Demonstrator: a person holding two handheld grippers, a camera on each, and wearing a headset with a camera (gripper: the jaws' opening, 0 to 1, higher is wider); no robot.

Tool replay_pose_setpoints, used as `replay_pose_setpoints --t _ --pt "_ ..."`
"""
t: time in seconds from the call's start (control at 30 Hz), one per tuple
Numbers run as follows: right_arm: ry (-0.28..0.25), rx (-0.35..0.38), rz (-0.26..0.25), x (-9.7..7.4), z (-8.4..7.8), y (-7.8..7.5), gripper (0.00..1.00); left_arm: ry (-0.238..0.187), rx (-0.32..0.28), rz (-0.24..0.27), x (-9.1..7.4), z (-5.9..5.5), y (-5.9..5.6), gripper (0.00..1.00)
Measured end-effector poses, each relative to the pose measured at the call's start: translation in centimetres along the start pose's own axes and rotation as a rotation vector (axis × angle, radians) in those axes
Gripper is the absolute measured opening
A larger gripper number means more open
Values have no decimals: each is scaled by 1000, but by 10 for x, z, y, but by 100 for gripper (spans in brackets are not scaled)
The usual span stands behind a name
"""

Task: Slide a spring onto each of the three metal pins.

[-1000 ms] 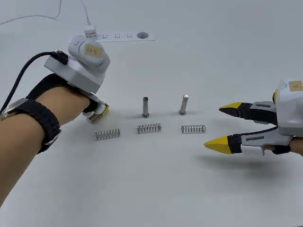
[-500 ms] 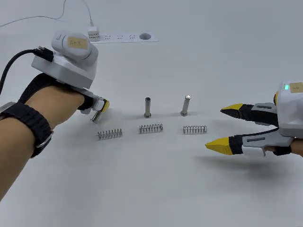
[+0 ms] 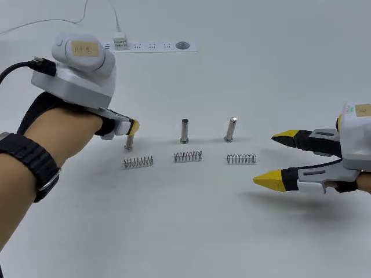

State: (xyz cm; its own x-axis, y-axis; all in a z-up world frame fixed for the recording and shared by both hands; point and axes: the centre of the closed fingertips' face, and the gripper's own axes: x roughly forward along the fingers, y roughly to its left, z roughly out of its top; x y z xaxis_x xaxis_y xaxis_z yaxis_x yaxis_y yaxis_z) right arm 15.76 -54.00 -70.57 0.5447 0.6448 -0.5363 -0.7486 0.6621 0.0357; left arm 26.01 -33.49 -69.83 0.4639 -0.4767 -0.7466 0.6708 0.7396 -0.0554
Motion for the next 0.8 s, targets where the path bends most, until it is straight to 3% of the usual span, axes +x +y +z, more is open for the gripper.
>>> replay_pose_setpoints --t 0.33,0.8 --pt "4 -2 1 0 0 1 65 -45 -20 -6 -6 -1 -4 7" --pt "13 -7 3 2 -1 2 65 -65 -24 -10 -8 -1 -6 7"
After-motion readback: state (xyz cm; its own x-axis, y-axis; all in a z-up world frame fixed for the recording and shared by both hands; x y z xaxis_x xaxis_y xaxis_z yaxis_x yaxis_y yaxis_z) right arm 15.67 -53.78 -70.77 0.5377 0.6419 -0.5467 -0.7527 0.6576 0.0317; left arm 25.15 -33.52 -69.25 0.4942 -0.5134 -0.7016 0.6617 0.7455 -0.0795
